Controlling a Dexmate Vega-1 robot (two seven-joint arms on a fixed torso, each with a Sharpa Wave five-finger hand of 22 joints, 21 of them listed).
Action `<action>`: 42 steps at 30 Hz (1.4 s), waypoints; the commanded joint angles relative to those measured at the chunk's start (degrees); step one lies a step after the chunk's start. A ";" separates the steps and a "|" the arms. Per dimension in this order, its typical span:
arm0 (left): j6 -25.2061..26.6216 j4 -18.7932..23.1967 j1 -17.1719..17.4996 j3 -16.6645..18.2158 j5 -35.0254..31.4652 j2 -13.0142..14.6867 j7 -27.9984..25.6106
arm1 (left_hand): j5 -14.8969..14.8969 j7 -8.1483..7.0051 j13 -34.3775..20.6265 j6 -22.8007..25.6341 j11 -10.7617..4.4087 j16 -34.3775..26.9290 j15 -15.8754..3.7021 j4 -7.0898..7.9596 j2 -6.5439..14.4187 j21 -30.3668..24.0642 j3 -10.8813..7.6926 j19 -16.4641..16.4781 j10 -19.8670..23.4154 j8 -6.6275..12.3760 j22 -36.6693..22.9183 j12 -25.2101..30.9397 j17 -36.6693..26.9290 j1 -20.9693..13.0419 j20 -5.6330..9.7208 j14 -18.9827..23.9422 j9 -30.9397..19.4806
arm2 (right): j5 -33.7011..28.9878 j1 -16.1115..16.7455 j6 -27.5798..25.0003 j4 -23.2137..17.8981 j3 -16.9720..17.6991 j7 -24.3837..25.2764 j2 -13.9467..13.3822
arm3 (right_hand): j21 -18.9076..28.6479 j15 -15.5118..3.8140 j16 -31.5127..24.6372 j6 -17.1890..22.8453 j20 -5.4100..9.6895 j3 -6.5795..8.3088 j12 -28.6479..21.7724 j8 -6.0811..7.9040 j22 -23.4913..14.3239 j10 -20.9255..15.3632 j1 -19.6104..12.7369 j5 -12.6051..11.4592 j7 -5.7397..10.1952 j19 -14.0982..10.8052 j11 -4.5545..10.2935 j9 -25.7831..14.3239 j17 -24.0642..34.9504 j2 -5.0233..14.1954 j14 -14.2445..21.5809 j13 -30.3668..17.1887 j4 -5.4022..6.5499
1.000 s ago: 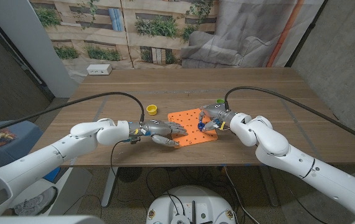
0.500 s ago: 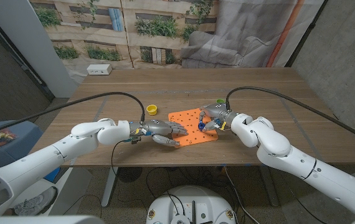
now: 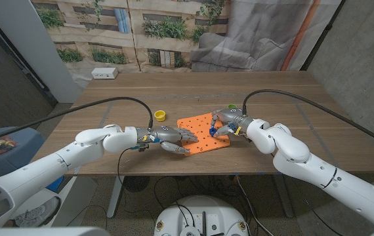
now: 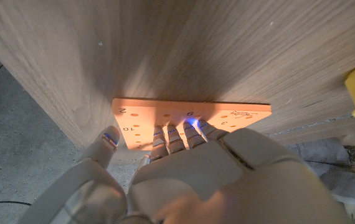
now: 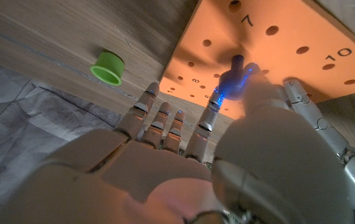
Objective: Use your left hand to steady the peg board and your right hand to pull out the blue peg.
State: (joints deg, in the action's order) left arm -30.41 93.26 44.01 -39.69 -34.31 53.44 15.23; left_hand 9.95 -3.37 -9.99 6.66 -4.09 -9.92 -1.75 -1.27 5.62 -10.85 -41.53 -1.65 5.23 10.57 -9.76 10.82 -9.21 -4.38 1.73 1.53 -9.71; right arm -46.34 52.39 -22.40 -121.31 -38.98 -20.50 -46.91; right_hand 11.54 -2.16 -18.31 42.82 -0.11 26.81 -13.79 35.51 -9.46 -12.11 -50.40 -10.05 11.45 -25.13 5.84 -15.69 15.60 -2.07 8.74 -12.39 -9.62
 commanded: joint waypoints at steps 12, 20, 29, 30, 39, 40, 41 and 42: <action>0.95 0.29 0.19 -0.15 1.26 -0.09 1.29 | 0.04 0.56 -0.11 1.70 0.32 -0.58 -4.97 -0.44 4.39 -0.73 -0.58 1.92 2.34 0.49 -0.11 0.62 -0.24 -0.39 9.77 2.26 -0.32 | 10.14 0.02 -2.49 -0.07 0.85 4.25 -2.33 | 0.12 -0.88 -0.47 3.72 -0.01 -0.06 -0.31 1.60 -0.34 -1.27 -0.14 -0.73 1.41 -0.89 0.40 -0.80 0.54 1.79 0.62 -0.29 0.42; 1.11 0.51 0.01 -0.21 1.30 -0.22 1.62 | 0.05 0.60 -0.12 1.78 0.42 -0.47 -4.97 -0.52 4.37 -0.65 -0.73 1.93 2.39 0.44 -0.11 0.53 -0.24 -0.42 9.78 2.34 -0.32 | 11.24 -0.11 -2.90 -0.59 0.42 5.37 -3.25 | 0.06 -0.91 -0.50 4.15 -0.01 -0.16 -0.30 1.78 -0.35 -1.43 -0.23 -0.78 1.41 -0.93 0.50 -0.83 0.66 1.95 0.52 -0.30 0.40; 0.97 0.14 -0.20 -0.33 1.25 -0.39 1.50 | 0.05 0.58 -0.13 1.82 0.29 -0.39 -5.01 -0.57 4.34 -0.60 -0.83 1.93 2.46 0.40 -0.12 0.48 -0.24 -0.43 9.76 2.37 -0.32 | 12.48 -0.39 -3.13 -1.09 0.30 6.42 -3.70 | 0.00 -0.75 -0.55 4.42 -0.07 -0.38 -0.22 1.89 -0.35 -1.48 -0.20 -0.82 1.41 -0.95 0.44 -0.84 0.79 1.98 0.47 -0.31 0.39; 0.96 0.07 -0.19 -0.34 1.24 -0.40 1.44 | 0.05 0.58 -0.13 1.82 0.30 -0.37 -5.02 -0.58 4.34 -0.59 -0.85 1.95 2.47 0.39 -0.12 0.47 -0.23 -0.44 9.79 2.34 -0.32 | 12.64 -0.44 -3.23 -1.13 0.29 6.45 -3.69 | 0.00 -0.79 -0.53 4.44 -0.08 -0.39 -0.22 1.90 -0.35 -1.48 -0.19 -0.82 1.41 -0.96 0.42 -0.84 0.80 1.99 0.41 -0.31 0.39; 1.44 0.26 0.21 -0.28 1.39 -0.37 1.22 | 0.04 0.59 -0.13 1.85 0.35 -0.30 -4.99 -0.64 4.39 -0.54 -0.96 1.95 2.47 0.35 -0.12 0.39 -0.24 -0.47 9.78 2.37 -0.32 | 14.52 -0.66 -3.55 -1.44 0.44 6.87 -3.99 | -0.08 -0.68 -0.53 4.57 -0.18 -0.62 -0.13 1.95 -0.36 -1.49 -0.15 -0.85 1.41 -0.91 0.34 -0.84 0.94 2.00 0.22 -0.32 0.38; 1.52 0.31 0.22 -0.29 1.40 -0.36 1.28 | 0.04 0.60 -0.13 1.91 0.33 -0.30 -5.01 -0.65 4.38 -0.53 -0.96 1.96 2.52 0.37 -0.12 0.40 -0.24 -0.48 9.77 2.38 -0.32 | 14.85 -0.62 -3.56 -1.42 0.54 7.04 -4.00 | -0.08 -0.63 -0.52 4.57 -0.19 -0.63 -0.12 1.95 -0.36 -1.47 -0.15 -0.85 1.41 -0.91 0.37 -0.84 0.94 2.00 0.18 -0.32 0.38; 1.50 0.30 0.19 -0.32 1.40 -0.36 1.32 | 0.04 0.55 -0.13 1.91 0.33 -0.30 -5.01 -0.67 4.37 -0.53 -0.96 1.97 2.52 0.36 -0.12 0.39 -0.24 -0.48 9.74 2.40 -0.32 | 15.15 -0.64 -3.65 -1.42 0.59 7.05 -4.01 | -0.09 -0.67 -0.49 4.59 -0.18 -0.65 -0.12 1.95 -0.36 -1.51 -0.15 -0.86 1.41 -0.92 0.34 -0.84 0.96 2.01 0.11 -0.32 0.38; 1.53 0.33 0.18 -0.33 1.38 -0.35 1.37 | 0.03 0.56 -0.13 1.91 0.34 -0.29 -5.01 -0.68 4.37 -0.53 -0.95 1.97 2.53 0.35 -0.12 0.38 -0.24 -0.49 9.74 2.39 -0.32 | 15.43 -0.66 -3.69 -1.41 0.63 7.09 -4.06 | -0.10 -0.63 -0.52 4.60 -0.18 -0.68 -0.10 1.96 -0.36 -1.48 -0.15 -0.86 1.41 -0.92 0.32 -0.83 0.98 2.01 0.15 -0.32 0.37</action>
State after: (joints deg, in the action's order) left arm -29.40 93.51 43.94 -39.97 -33.03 53.11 16.65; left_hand 9.96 -2.66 -10.01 8.00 -4.17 -10.08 -2.25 -1.93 5.62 -10.95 -42.19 -0.10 6.75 10.84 -9.76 10.93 -9.21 -4.38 1.99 3.10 -9.75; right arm -33.28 51.95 -25.85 -122.46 -38.60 -14.19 -50.57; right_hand 11.54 -2.16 -18.30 42.82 -0.21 26.31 -13.77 35.51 -9.75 -13.12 -50.08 -10.63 11.45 -25.84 6.24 -15.68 16.41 -1.30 8.73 -12.39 -9.16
